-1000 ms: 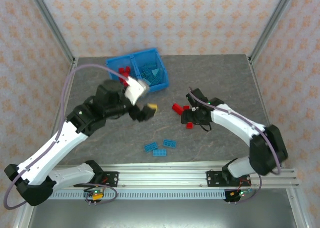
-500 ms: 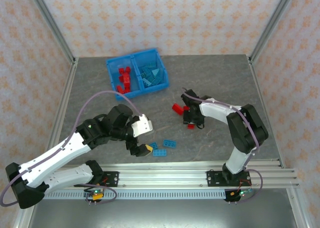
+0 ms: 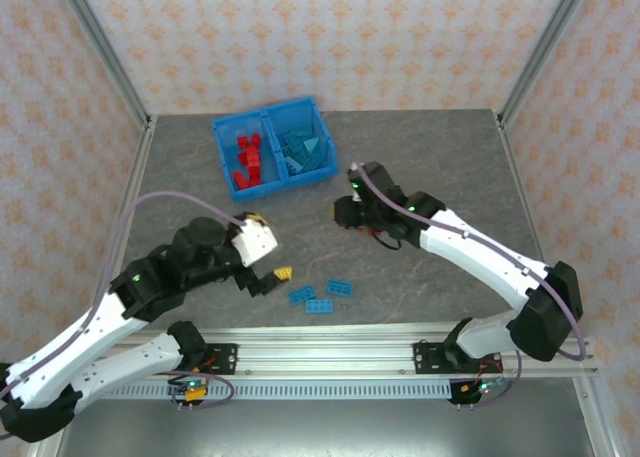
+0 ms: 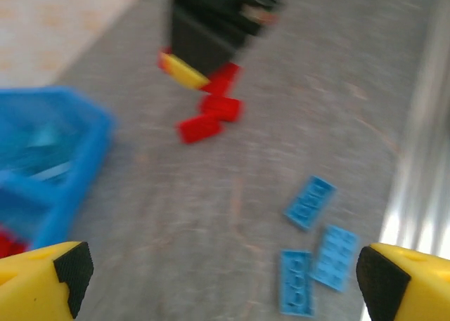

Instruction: Sort the legos into containers by color

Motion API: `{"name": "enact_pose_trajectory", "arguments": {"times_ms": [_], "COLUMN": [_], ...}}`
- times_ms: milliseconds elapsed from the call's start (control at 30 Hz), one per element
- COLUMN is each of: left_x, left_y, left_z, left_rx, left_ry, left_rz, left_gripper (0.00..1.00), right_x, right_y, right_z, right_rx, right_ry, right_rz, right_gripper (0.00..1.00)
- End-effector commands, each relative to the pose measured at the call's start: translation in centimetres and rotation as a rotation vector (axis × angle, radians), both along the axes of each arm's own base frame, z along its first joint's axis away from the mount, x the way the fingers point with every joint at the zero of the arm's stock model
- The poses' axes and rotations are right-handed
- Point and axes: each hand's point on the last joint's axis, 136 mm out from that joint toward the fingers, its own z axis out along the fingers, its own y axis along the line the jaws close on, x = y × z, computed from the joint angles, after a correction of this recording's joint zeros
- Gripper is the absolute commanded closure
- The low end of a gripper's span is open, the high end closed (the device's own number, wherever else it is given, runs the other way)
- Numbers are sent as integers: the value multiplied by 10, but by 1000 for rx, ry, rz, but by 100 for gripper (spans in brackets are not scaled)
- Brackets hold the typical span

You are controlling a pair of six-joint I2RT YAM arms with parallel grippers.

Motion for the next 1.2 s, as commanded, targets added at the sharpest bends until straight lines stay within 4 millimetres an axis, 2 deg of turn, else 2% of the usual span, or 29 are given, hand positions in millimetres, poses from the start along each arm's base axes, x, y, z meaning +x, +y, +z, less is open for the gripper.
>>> {"name": "enact_pose_trajectory", "arguments": {"times_ms": [0, 133, 267, 433, 500, 633, 767, 867, 900, 967, 1067, 1167], "left_x": [26, 15, 4, -4, -4, -3, 2, 6, 7, 10, 12, 14], "left_y": [72, 123, 155, 161, 161, 156, 148, 143, 141, 137, 130, 125], "left_z": [53, 65, 58, 45, 42, 38, 34, 29, 27, 24, 20, 18], "left_rx": [-119, -203, -295, -370, -352, -294, -258, -248, -244, -241, -237, -254], "left_ry": [-110, -110, -98, -74, -69, -56, -39, -31, -29, -20, 5, 31], "left_rz": [462, 701, 846, 862, 857, 839, 823, 818, 815, 807, 799, 797], "left_gripper": [0, 0, 0, 0, 0, 0, 0, 0, 0, 0, 0, 0], "right_x": [8, 51, 103, 164, 182, 208, 216, 214, 212, 207, 196, 185], "right_y": [57, 114, 151, 181, 186, 201, 203, 206, 207, 213, 219, 215], "right_z": [14, 5, -22, -50, -64, -75, -88, -83, -77, -64, -32, 8], "right_rx": [1, -3, -89, -169, -217, -271, -283, -267, -254, -226, -186, -121], "right_ry": [-80, -110, -162, -220, -249, -363, -384, -384, -386, -391, -421, -417], "right_rz": [112, 142, 120, 72, 67, 85, 92, 99, 105, 131, 151, 139], "right_gripper": [72, 73, 73, 73, 73, 72, 69, 57, 52, 48, 47, 48]}}
